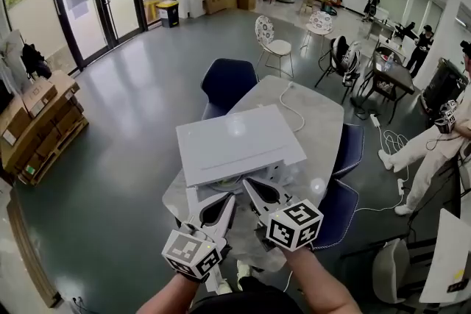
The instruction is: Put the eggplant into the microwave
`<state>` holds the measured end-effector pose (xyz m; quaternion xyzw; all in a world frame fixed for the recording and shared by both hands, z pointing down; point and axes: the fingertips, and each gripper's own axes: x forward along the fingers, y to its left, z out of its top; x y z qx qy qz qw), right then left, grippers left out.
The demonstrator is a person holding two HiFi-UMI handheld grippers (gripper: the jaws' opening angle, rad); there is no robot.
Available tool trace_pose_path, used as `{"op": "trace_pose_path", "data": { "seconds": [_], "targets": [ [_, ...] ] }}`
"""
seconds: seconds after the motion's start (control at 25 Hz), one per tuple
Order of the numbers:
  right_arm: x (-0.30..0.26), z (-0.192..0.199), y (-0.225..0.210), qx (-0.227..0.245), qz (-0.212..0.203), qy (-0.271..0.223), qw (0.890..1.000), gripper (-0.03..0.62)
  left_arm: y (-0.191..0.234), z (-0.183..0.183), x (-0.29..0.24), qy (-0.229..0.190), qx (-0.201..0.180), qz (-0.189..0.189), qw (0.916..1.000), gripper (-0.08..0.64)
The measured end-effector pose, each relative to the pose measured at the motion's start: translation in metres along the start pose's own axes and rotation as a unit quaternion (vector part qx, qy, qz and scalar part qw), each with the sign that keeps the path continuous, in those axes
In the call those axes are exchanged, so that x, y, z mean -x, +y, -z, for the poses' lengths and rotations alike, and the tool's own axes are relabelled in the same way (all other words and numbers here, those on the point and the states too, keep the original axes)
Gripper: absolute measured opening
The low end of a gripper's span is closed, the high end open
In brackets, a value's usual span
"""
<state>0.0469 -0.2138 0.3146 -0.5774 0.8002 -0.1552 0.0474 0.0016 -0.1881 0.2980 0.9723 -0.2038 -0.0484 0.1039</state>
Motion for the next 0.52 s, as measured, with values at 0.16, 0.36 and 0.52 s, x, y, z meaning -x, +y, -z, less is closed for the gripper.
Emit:
{"op": "trace_pose_path", "data": {
  "seconds": [0.16,0.36,0.52],
  "targets": [
    [-0.003,-0.003,0.009,0.005,-0.005,-0.002,1.000,0.000,0.003,-0.006,0.009,-0.007,-0.003,-0.005,1.0000,0.008],
    [-0.008,-0.004,0.019,0.014,-0.012,0.000,1.000,0.000,0.007,-0.009,0.015,-0.013,-0.004,-0.011,0.9998,0.008],
    [-0.007,-0.006,0.027,0.017,-0.006,-0.002,1.000,0.000,0.007,-0.011,0.021,-0.014,-0.002,-0.003,0.9999,0.008]
  ]
}}
